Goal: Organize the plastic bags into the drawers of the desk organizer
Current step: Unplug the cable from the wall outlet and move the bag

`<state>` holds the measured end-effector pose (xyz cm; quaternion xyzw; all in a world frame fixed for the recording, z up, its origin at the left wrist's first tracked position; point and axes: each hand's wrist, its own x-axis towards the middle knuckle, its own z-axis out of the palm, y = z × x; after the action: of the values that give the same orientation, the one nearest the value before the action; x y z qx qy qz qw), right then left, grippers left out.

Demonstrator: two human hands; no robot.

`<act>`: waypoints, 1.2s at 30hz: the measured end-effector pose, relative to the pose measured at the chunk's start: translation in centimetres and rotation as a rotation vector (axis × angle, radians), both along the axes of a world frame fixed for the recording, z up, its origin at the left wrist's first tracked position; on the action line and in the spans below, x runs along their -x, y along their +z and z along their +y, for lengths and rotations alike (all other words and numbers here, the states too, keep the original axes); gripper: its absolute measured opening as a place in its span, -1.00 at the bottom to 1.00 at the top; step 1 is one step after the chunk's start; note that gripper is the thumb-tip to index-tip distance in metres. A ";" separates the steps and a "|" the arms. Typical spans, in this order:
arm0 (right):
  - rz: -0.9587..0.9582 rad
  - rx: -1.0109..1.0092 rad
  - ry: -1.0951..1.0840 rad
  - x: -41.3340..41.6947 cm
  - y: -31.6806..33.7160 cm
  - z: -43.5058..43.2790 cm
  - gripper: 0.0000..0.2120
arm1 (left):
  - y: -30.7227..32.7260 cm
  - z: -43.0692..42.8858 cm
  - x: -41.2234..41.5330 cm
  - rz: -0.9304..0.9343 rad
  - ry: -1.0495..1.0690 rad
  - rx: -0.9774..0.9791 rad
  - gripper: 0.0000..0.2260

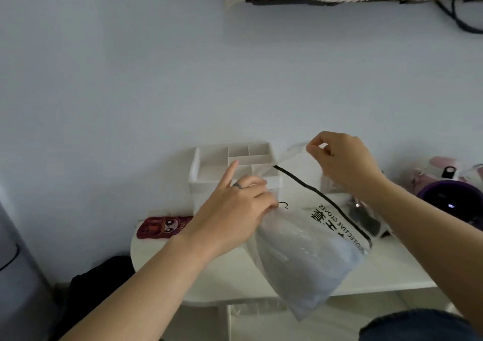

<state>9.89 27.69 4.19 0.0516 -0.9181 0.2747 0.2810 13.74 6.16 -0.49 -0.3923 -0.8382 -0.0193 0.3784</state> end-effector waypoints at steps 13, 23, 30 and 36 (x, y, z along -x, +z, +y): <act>0.122 0.739 -0.115 -0.3 -2.0 9.0 -0.84 | 2.1 15.5 6.2 -0.331 -0.037 -0.055 -0.79; 0.195 1.023 -0.268 2.1 -6.9 12.0 -0.84 | 0.7 18.2 12.0 -0.374 -0.026 0.234 -0.80; 0.075 1.242 -0.276 3.4 -11.0 11.4 -0.85 | 3.1 19.2 14.0 -0.238 -0.058 0.179 -0.74; -0.255 1.204 -0.385 1.9 -17.4 11.0 -0.87 | -6.0 20.5 12.3 -0.385 -0.077 0.343 -0.77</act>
<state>7.95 38.64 -13.17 -0.3137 -0.6224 0.6904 0.1939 1.46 26.70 -6.44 -0.4714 -0.8702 0.0342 0.1388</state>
